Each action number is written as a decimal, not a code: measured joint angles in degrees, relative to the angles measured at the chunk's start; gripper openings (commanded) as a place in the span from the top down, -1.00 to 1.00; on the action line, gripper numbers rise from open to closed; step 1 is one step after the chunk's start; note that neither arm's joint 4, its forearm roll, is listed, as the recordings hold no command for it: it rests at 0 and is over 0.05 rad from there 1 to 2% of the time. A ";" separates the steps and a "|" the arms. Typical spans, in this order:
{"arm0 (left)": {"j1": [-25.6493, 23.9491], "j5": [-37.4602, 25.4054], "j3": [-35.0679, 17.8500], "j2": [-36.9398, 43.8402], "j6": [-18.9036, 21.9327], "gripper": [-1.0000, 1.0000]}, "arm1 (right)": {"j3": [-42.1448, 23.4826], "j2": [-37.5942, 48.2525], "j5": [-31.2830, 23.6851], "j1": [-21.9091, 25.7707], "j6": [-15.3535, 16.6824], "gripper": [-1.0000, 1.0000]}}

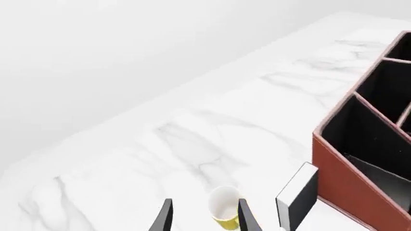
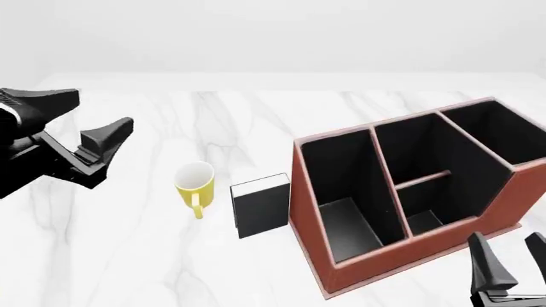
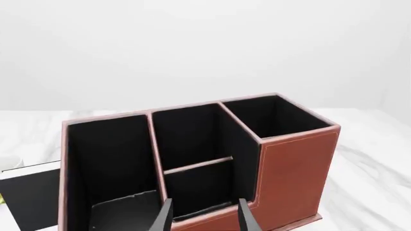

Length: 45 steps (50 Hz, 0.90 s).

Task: Pick up the book and place it in the back compartment of the caddy.

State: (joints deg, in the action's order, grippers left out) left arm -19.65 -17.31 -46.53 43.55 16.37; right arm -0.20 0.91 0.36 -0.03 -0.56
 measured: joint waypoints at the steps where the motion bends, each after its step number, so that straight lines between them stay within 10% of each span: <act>1: -0.59 -0.70 -1.30 1.01 0.51 -1.00 | 0.00 0.02 0.01 0.00 0.00 -1.00; 21: -14.21 -15.49 -22.22 18.01 8.58 -1.00 | 0.10 0.42 0.37 -0.03 -0.05 -1.00; 45: -18.46 -15.19 -23.97 30.74 13.23 -1.00 | 0.16 0.75 0.70 -0.10 0.14 -1.00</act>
State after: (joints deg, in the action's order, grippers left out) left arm -38.11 -32.49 -70.50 74.28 29.60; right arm -0.05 1.66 1.05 -0.14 -0.43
